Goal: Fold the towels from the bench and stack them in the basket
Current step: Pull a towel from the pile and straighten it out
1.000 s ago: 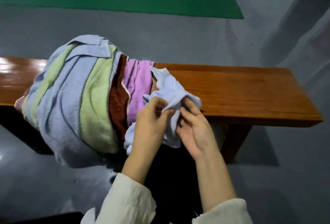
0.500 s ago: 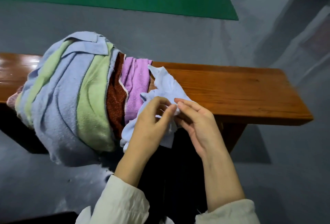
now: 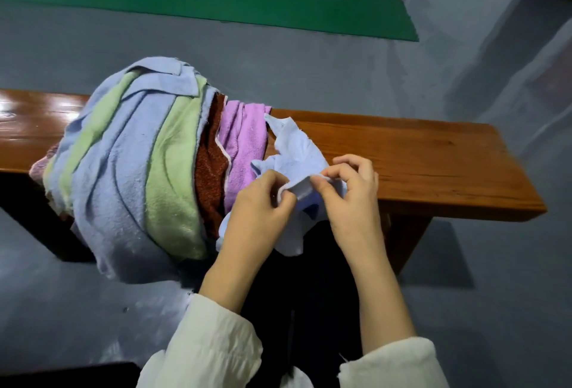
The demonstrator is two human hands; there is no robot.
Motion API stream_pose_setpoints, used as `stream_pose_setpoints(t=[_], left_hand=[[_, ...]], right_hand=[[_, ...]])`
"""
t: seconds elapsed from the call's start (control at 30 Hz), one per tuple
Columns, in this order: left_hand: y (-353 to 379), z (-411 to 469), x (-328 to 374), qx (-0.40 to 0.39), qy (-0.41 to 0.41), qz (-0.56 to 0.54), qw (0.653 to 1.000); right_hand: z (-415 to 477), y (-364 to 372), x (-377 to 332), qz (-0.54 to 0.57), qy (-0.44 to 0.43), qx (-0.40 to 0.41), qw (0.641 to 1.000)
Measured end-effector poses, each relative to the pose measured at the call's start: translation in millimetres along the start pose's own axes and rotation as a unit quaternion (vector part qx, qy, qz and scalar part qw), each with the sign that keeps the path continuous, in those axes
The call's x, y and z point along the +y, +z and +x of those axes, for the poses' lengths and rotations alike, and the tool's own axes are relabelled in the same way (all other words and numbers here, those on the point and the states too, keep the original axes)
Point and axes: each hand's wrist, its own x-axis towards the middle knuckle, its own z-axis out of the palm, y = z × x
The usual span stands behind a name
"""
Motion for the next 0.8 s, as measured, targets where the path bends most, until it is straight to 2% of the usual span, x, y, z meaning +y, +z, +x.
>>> stream_pose_setpoints(t=[0.13,0.23,0.33,0.43,0.5,0.63,0.73,0.8], left_hand=[[-11.0,3.5,-11.8,0.039,-0.023,0.058,0.997],[-24.0,6.5,-26.6,0.077,-0.036,0.066,0.994],[-40.1,10.2,-40.6,0.078,-0.049,0.003,0.996],[-49.5,10.0,-40.6,0.013,-0.023,-0.084,0.996],[-47.4,7.8,-29.6,-0.029,-0.005,-0.127,0.991],[-40.8,7.5,-12.2,-0.09,0.021,-0.143,0.985],[-45.2,9.2,-12.8,-0.059,0.025,-0.077,0.995],[-49.6,9.3,-14.9,-0.023,0.019,-0.032,0.999]], right_hand=[[-1.6,2.2,5.2,0.077,0.02,-0.002,0.997],[1.2,-3.4,9.9,0.093,0.028,0.062,0.993],[7.0,-11.4,17.1,0.072,0.055,0.078,0.993],[10.4,-13.2,18.3,0.054,0.083,0.015,0.995],[7.5,-6.7,5.7,0.076,0.053,-0.061,0.994],[1.8,22.8,-14.8,0.19,0.037,-0.223,0.955],[5.9,28.9,-12.9,0.199,0.059,-0.227,0.952],[11.2,25.5,-12.3,0.187,0.053,-0.194,0.962]])
